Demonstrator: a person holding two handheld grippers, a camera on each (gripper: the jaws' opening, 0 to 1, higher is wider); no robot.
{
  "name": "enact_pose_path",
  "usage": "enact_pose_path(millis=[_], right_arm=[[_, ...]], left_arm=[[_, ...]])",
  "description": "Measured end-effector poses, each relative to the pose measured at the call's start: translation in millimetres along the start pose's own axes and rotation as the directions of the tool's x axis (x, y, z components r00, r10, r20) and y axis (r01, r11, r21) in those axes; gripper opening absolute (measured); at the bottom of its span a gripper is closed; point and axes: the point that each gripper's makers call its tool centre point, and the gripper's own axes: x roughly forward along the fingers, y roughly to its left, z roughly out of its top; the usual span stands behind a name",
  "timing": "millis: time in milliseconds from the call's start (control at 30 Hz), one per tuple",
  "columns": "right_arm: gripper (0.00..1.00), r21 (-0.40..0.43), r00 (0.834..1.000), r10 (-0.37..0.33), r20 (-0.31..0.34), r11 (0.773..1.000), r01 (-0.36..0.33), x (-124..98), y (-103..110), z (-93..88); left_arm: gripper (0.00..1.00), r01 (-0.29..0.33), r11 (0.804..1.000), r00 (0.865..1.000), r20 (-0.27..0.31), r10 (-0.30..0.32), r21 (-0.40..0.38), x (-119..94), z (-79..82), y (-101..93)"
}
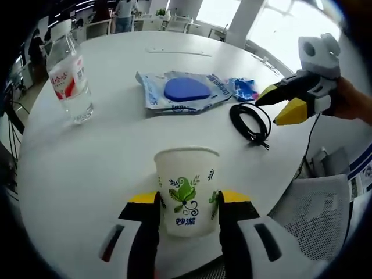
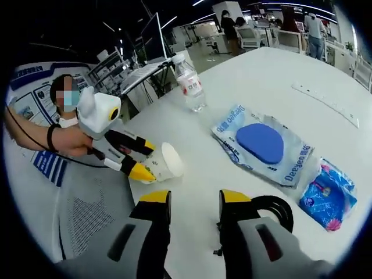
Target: Arrange the tabletop items into an orderly group along one side of the table until the central work area is clear of visible clutter.
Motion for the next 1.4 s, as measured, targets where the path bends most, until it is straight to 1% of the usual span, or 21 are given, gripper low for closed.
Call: enact_pose_path(millis=[200, 367, 533, 767, 1067, 1233, 1400], right_arm=[[0.31, -0.005, 1.000, 0.020, -0.004, 1.000, -0.020, 4.1, 6.9, 0.7], [0.30, -0.012, 0.999, 0.049, -0.001, 0.999, -0.049, 6.5, 13.6, 3.4], [0.30, -0.017, 0.998, 0.062, 0.000, 0.998, -0.062, 8.4, 17.5, 5.7], [0.30, -0.018, 0.997, 0.080, 0.003, 0.997, -0.080, 9.4, 22.7, 7.3], [0.29, -0.033, 0.994, 0.107, 0.007, 0.994, -0.106, 8.6, 28.5, 11.0], [0.30, -0.044, 0.994, 0.109, 0.003, 0.993, -0.109, 7.3, 29.7, 12.1], [0.30, -0.035, 0.992, 0.125, 0.015, 0.992, -0.125, 6.8, 32.5, 14.9]], left_arm=[[0.39, 0.004, 1.000, 1.000, 0.008, -0.004, 0.008, -1.7, 3.4, -0.9], [0.39, 0.002, 0.999, 1.000, 0.016, -0.003, 0.050, -6.2, 9.0, -4.6], [0.39, 0.002, 0.998, 1.000, 0.026, -0.003, 0.063, -8.7, 14.0, -4.3], [0.39, 0.009, 0.996, 0.999, 0.039, -0.012, 0.092, -13.0, 22.3, -9.4], [0.39, 0.037, 0.988, 0.998, 0.052, -0.045, 0.148, -14.3, 31.2, -25.1], [0.39, 0.052, 0.985, 0.996, 0.059, -0.062, 0.165, -15.7, 36.2, -33.8], [0.39, 0.064, 0.981, 0.995, 0.062, -0.077, 0.183, -16.4, 39.1, -41.5]])
